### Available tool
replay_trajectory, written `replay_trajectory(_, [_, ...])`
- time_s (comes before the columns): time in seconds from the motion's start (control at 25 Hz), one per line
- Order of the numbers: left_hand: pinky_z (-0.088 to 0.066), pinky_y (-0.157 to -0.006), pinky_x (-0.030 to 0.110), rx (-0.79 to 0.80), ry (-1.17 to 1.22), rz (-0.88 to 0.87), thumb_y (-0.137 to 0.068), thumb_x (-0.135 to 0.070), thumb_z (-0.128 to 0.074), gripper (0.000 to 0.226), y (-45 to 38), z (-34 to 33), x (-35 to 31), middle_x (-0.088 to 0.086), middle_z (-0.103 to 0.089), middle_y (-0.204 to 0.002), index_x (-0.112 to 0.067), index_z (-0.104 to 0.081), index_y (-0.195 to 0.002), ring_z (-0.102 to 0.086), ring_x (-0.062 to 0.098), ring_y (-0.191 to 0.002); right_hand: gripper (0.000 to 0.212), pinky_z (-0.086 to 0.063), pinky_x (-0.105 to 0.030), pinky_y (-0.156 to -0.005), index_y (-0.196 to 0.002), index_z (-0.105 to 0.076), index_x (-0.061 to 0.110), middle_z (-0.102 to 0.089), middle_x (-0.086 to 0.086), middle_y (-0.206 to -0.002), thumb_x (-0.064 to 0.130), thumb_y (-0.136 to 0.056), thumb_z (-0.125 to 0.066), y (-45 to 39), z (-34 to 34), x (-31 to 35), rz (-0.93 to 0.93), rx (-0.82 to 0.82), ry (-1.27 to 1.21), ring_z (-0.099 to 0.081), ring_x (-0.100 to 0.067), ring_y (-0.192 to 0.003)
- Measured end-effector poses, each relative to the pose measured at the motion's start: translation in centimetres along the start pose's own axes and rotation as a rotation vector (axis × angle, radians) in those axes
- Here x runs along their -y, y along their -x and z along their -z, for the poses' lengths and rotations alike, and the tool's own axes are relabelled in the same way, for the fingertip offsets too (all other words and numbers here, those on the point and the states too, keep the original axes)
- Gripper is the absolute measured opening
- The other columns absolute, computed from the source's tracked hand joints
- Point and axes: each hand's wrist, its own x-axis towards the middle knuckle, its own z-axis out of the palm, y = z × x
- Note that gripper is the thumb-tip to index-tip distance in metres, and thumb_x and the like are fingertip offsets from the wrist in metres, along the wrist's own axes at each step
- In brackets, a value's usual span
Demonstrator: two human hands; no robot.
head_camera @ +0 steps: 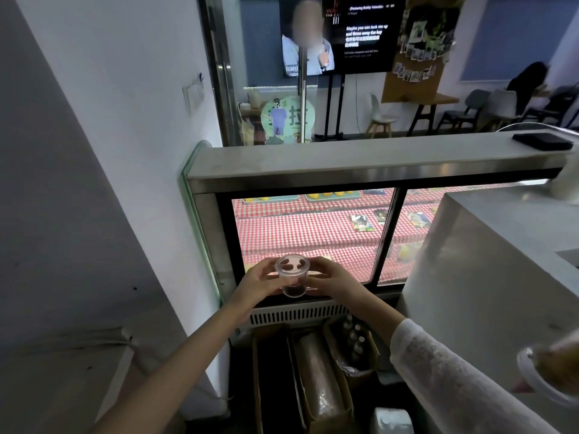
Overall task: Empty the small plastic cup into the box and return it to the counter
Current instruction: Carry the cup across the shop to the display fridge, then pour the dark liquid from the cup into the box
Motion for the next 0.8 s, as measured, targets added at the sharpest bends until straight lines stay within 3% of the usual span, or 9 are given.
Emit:
replay_trajectory(0.08, [-0.056,-0.096,0.035,-0.017,0.004,0.025,-0.08,-0.02,-0.08,0.046,0.4,-0.6,0.8,-0.001,-0.069,-0.125,-0.02,-0.064,-0.123,-0.065,0.02,-0.115,0.041,-0.057,-0.033,-0.09,-0.124,-0.057,0.002,-0.066,-0.008,-0.124,0.008,-0.085,-0.07,-0.1,0.2,-1.0,-0.015,0.023,-0.011,-0.067,-0.023,-0.109])
replay_trajectory(0.24, [-0.055,-0.097,0.039,-0.029,0.046,0.075,-0.081,-0.015,-0.078,0.049,0.3,-2.0,3.8,0.004,-0.069,-0.127,-0.015,-0.063,-0.127,-0.065,0.023,-0.117,0.042,-0.057,-0.028,-0.081,-0.125,-0.056,0.003,-0.065,-0.011,-0.125,0.009,-0.086,-0.069,-0.5,0.2,-4.3,-0.051,0.034,-0.01,-0.066,-0.024,-0.111])
replay_trajectory(0.32, [-0.055,-0.099,0.037,-0.009,0.034,0.08,-0.08,-0.011,-0.079,0.052,-0.4,-2.6,6.4,0.005,-0.069,-0.127,-0.015,-0.062,-0.128,-0.065,0.021,-0.118,0.045,-0.056,-0.026,-0.079,-0.127,-0.055,0.003,-0.065,-0.014,-0.126,0.008,-0.084,-0.07,-1.1,-0.1,-7.3,-0.065,0.029,-0.014,-0.065,-0.024,-0.111])
replay_trajectory(0.48, [-0.054,-0.092,0.021,0.02,0.007,0.091,-0.079,-0.008,-0.08,0.053,-2.2,-3.1,13.6,0.002,-0.07,-0.126,-0.014,-0.061,-0.128,-0.065,0.016,-0.118,0.045,-0.051,-0.035,-0.096,-0.126,-0.057,0.003,-0.066,-0.016,-0.123,0.005,-0.083,-0.071,-3.1,-1.6,-15.0,-0.072,-0.011,-0.007,-0.064,-0.026,-0.115])
replay_trajectory(0.68, [-0.052,-0.103,0.034,0.043,-0.047,0.085,-0.08,-0.006,-0.078,0.054,-5.3,-2.7,23.4,0.007,-0.068,-0.128,-0.008,-0.059,-0.13,-0.064,0.02,-0.119,0.044,-0.05,-0.035,-0.099,-0.124,-0.057,-0.001,-0.066,-0.02,-0.123,0.001,-0.082,-0.071,-6.5,-4.5,-24.9,-0.081,-0.039,-0.053,-0.065,-0.026,-0.112])
replay_trajectory(0.8, [-0.055,-0.094,0.024,0.059,-0.08,0.079,-0.079,-0.008,-0.08,0.054,-7.2,-2.6,30.1,0.005,-0.07,-0.126,-0.009,-0.059,-0.129,-0.066,0.018,-0.116,0.044,-0.053,-0.034,-0.095,-0.124,-0.057,0.007,-0.067,-0.013,-0.123,0.007,-0.082,-0.072,-8.6,-6.0,-31.7,-0.106,-0.027,-0.07,-0.066,-0.021,-0.111])
